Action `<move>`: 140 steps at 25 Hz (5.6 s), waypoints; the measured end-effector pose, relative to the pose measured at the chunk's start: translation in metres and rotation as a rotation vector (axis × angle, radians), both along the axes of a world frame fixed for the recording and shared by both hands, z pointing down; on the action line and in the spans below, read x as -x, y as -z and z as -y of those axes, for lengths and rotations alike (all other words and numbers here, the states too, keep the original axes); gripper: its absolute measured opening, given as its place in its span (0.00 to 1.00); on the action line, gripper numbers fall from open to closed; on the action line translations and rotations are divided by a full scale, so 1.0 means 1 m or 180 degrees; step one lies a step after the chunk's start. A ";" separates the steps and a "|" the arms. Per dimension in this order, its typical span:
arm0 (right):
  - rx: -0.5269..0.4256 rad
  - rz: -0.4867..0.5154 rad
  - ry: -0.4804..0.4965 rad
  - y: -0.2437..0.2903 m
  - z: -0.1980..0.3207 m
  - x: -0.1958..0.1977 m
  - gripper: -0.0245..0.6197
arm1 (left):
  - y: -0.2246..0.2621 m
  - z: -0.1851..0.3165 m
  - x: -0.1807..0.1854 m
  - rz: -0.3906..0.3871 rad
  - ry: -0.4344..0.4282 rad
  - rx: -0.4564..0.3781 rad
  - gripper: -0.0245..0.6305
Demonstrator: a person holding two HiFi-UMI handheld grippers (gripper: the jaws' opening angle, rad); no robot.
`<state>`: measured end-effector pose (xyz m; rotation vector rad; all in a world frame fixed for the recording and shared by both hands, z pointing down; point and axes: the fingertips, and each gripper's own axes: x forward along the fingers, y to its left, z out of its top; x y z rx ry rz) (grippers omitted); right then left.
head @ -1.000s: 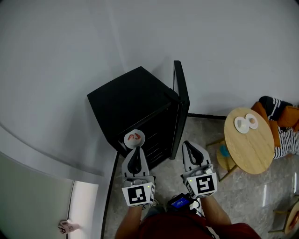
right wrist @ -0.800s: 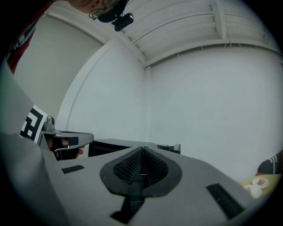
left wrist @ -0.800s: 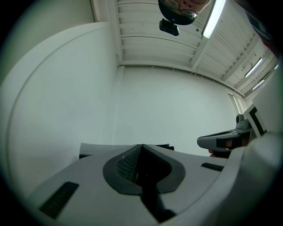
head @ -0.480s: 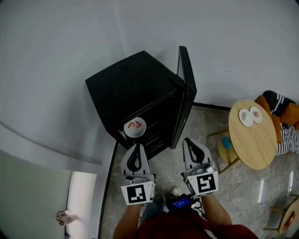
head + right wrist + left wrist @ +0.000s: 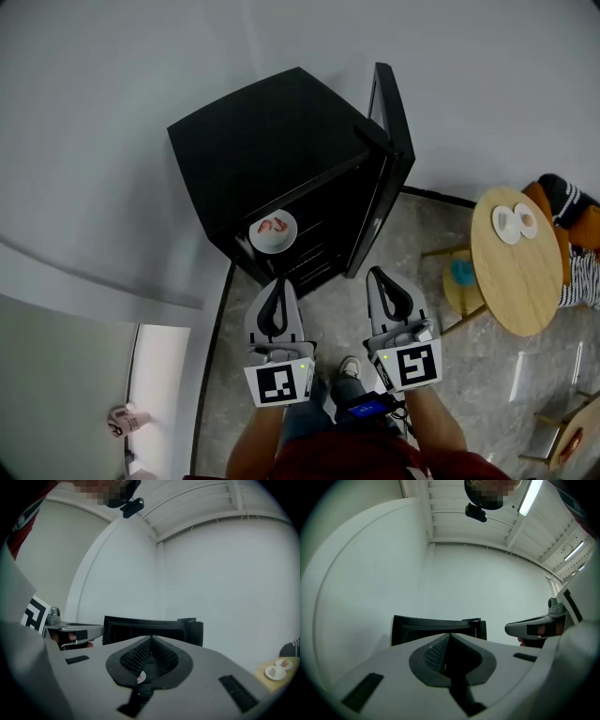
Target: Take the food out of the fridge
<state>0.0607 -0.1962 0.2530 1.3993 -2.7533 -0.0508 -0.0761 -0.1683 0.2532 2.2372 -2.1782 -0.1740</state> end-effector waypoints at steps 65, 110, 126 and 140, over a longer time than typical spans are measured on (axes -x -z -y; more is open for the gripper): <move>0.0297 0.0188 0.0020 -0.275 0.065 0.038 0.07 | -0.272 0.055 0.012 0.0259 0.0136 0.0131 0.06; 0.1712 0.1087 0.0548 -0.334 0.093 0.153 0.15 | -0.279 0.023 0.062 0.0108 0.0420 0.0344 0.06; 0.2303 0.1659 0.0533 -0.349 0.109 0.176 0.20 | -0.277 0.011 0.066 0.0146 0.0468 0.0341 0.06; 0.2798 0.2337 0.0554 -0.356 0.133 0.181 0.25 | -0.280 0.007 0.069 0.0121 0.0482 0.0374 0.06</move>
